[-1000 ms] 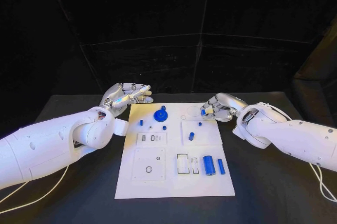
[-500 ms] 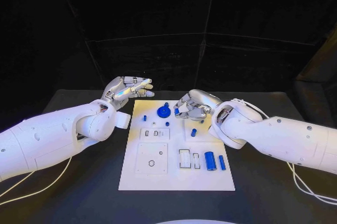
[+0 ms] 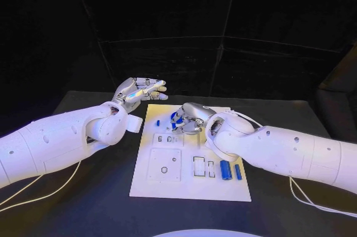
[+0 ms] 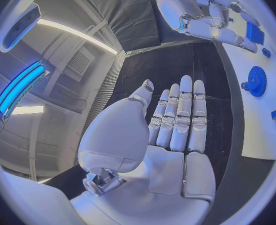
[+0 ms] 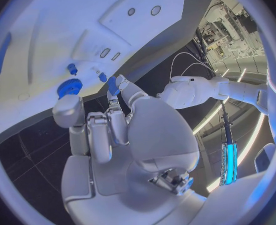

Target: Assemble the parts on the task board

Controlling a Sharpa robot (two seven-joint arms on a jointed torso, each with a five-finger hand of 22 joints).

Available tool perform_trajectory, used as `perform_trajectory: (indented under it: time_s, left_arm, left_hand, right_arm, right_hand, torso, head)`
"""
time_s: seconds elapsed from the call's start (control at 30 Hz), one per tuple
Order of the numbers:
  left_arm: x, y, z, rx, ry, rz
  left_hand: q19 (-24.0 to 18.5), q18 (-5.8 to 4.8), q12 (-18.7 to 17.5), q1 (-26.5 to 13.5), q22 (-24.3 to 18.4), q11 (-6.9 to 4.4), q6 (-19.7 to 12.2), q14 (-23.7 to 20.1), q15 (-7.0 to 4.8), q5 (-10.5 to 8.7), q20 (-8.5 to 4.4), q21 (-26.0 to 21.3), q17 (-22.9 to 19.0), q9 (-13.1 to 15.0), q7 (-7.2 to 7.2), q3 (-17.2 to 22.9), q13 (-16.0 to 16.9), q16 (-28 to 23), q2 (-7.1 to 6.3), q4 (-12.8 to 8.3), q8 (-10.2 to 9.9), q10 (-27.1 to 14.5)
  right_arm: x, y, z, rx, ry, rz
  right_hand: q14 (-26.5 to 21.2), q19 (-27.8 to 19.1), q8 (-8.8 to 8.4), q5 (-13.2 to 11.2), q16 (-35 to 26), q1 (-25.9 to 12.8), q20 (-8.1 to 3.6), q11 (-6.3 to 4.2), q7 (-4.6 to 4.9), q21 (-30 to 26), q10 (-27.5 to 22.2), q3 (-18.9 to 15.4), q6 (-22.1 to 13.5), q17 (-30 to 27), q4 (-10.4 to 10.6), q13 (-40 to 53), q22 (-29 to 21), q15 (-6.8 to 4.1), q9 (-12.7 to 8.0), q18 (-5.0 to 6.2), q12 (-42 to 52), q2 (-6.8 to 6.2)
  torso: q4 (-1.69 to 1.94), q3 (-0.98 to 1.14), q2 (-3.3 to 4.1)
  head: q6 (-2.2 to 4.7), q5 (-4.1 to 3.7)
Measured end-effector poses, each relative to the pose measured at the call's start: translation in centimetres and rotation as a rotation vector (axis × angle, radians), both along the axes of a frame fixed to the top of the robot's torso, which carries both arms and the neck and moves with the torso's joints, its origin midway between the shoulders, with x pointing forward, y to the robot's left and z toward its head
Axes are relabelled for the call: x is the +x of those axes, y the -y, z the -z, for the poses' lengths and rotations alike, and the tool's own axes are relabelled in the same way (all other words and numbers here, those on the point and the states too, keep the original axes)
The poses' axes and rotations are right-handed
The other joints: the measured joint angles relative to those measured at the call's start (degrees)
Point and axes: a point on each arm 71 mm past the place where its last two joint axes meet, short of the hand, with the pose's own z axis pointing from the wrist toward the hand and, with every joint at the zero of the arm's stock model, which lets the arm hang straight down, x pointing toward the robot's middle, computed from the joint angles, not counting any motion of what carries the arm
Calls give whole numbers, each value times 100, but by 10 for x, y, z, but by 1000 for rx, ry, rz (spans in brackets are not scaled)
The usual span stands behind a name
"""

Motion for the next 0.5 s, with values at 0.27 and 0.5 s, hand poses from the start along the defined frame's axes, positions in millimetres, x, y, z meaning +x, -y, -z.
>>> perform_trajectory:
  time_s: [0.27, 0.5]
  left_arm:
    - [1, 1, 0, 0, 0, 0]
    - [1, 2, 0, 0, 0, 0]
  left_hand:
    - [0, 0, -12, 0, 0, 0, 0, 0, 0, 0, 0, 0, 5, 0, 0, 0, 0, 0, 0, 0, 0, 0]
    - [0, 0, -23, 0, 0, 0, 14, 0, 0, 0, 0, 0, 5, 0, 14, 0, 0, 0, 0, 0, 0, 0]
  right_arm:
    - [-4, -10, 20, -50, -23, -8]
    - [-5, -14, 28, -82, -33, -12]
  right_hand:
    - [0, 0, -23, -18, 0, 0, 0, 0, -2, 0, 0, 23, -2, 0, 23, 0, -26, 0, -8, 0, 0, -1]
    - [0, 0, -4, -20, 0, -15, 0, 0, -5, 0, 0, 23, -5, 0, 24, 0, -30, 0, -7, 1, 0, -16]
  torso:
    - [8, 2, 0]
    - [8, 12, 3]
  head:
    - [-11, 37]
    - [-23, 68]
